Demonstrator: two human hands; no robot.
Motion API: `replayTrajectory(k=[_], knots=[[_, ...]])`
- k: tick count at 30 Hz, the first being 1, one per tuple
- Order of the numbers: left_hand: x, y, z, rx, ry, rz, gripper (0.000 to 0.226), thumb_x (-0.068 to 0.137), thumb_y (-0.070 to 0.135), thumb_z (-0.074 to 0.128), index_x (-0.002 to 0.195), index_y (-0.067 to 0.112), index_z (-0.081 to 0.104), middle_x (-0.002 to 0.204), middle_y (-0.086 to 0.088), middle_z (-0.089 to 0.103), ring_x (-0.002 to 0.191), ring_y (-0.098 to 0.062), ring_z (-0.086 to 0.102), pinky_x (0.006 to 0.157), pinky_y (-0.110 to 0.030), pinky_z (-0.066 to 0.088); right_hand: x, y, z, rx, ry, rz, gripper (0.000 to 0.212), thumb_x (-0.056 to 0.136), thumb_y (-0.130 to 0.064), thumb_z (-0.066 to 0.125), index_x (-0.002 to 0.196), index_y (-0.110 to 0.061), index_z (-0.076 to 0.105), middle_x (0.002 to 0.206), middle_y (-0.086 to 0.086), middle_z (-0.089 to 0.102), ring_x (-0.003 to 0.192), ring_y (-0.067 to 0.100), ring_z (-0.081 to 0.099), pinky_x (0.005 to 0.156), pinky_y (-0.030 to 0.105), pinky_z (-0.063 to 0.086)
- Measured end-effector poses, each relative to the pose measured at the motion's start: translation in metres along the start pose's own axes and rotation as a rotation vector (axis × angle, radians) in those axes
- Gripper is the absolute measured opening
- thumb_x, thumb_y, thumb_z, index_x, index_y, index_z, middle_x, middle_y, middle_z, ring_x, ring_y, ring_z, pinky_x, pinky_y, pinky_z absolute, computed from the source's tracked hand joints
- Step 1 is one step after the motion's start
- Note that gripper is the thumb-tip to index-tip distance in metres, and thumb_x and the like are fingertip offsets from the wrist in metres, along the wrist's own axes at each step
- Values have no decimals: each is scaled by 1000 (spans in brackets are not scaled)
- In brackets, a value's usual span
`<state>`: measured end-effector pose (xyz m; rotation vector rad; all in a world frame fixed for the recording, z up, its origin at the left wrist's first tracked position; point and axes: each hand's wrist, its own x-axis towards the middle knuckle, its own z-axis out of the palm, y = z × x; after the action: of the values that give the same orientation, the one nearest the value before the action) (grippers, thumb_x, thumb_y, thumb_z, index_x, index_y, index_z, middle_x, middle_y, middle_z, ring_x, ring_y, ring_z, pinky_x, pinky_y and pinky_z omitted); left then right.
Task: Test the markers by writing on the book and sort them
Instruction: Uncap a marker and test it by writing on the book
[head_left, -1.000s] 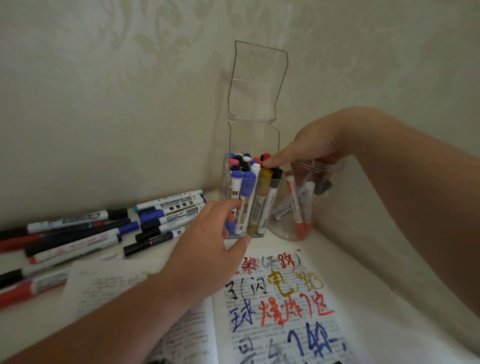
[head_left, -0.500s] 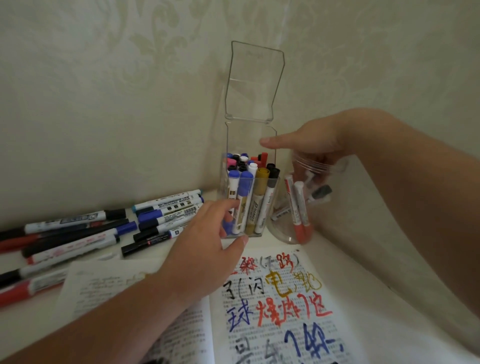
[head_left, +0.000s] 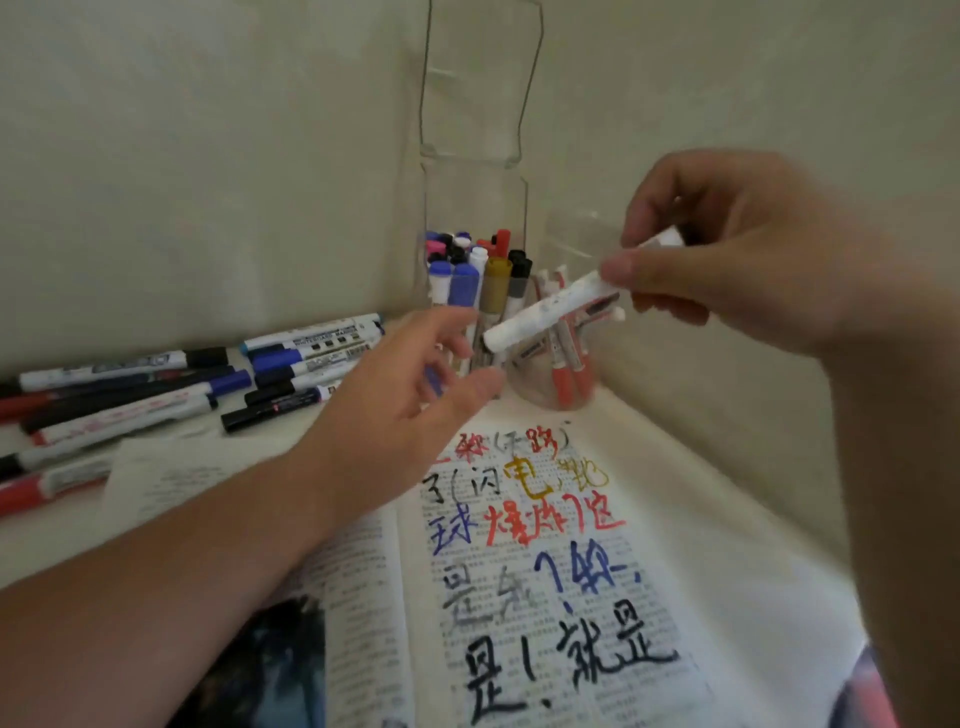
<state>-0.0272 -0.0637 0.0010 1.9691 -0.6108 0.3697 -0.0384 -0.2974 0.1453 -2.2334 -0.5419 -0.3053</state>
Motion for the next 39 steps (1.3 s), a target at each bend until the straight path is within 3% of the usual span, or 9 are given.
replayTrajectory(k=[3,4,7,11,16,22,27,33,39], knots=[[-6,7,2,-54,-151,-14,9,99,36,57,103,39,65,82,11,65,68,-7,60,63,-24,49,-10,37,43,381,-92,48,14,77,-14,77,76,-15,64,55,12,61,40,21,49,40,22,37],[-7,7,3,-93,-167,-27,14,99,34,56,92,40,66,75,8,67,59,-8,58,59,-26,49,-12,47,54,483,-76,78,11,78,-12,75,76,-15,64,53,10,59,40,20,48,40,21,36],[-7,6,0,-245,-146,-80,10,93,31,64,101,37,66,73,-1,68,54,-13,57,53,-31,51,-17,71,77,708,14,143,12,77,-10,73,73,-18,66,54,9,58,44,21,48,41,23,34],[1,4,-1,-546,19,-165,22,85,17,70,103,5,65,69,-11,66,52,-22,57,48,-33,50,-29,83,96,640,-81,154,30,74,-19,87,81,-9,59,67,17,70,52,22,61,46,27,46],[5,-6,4,-779,20,-239,26,82,28,74,93,5,71,74,-14,61,57,-21,53,52,-28,48,-37,74,116,522,-200,151,29,68,-28,83,85,-14,64,77,11,77,67,23,72,66,40,53],[7,-10,-3,-813,6,-271,13,84,20,72,91,9,73,74,-17,52,60,-18,48,57,-29,45,-38,76,112,696,-245,174,19,79,-8,82,91,-10,66,61,5,64,48,14,52,45,24,38],[1,-6,-8,-353,-220,-236,13,88,20,71,100,18,72,78,-6,71,64,-20,63,63,-33,57,-35,81,104,1161,-30,199,25,73,-13,83,91,-5,68,65,8,48,58,16,40,43,21,30],[-8,3,5,61,-379,-133,22,104,33,48,125,37,55,95,25,65,91,4,63,79,-22,51,-40,71,120,665,-16,212,15,84,-29,71,84,-15,70,60,6,53,53,17,45,47,22,36],[-9,10,6,26,-328,-90,23,101,46,41,114,35,55,88,0,66,80,-19,63,73,-45,51,-39,65,123,759,1,147,21,82,-23,68,90,-6,59,53,1,48,44,11,41,42,19,34]])
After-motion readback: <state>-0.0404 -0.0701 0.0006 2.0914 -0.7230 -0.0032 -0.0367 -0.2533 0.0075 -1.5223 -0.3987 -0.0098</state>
